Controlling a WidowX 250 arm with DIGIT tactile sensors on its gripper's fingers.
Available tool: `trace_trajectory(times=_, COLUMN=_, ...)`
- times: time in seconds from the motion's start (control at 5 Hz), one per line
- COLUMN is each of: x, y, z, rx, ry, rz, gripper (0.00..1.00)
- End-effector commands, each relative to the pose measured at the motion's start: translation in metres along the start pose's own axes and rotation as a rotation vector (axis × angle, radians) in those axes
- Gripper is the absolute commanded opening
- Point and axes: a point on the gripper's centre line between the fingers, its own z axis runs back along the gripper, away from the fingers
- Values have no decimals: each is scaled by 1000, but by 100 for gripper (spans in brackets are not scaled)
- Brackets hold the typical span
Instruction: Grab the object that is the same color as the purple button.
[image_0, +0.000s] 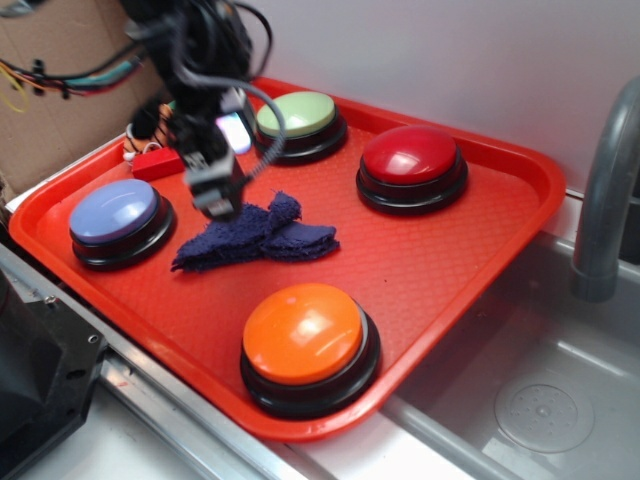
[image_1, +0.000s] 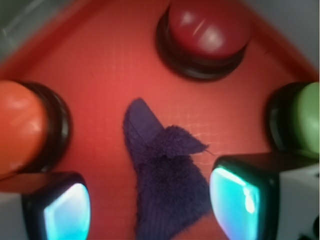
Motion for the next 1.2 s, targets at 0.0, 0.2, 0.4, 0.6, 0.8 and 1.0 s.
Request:
trace_trajectory(times=0.0, x=5, y=25, z=-30, rx=14, ry=24, rz=-35, gripper=100)
trace_trajectory(times=0.2, x=3, y=21, z=-39, rx=7, ry=36, rz=-45, gripper=100)
trace_trajectory(times=0.4, x=4, y=11, z=-42, rx=1, ry=39, rz=-90, gripper=100)
trace_trajectory(times=0.6, x=6, y=4, z=-47, rx=-12, ry=51, rz=-101, gripper=100)
trace_trajectory(times=0.8, x=6, y=4, z=-51, rx=-1, ry=61, rz=-117, gripper=0)
trace_trajectory(times=1.0, x=6, y=5, z=-55, rx=-2, ry=73, rz=-110, gripper=0)
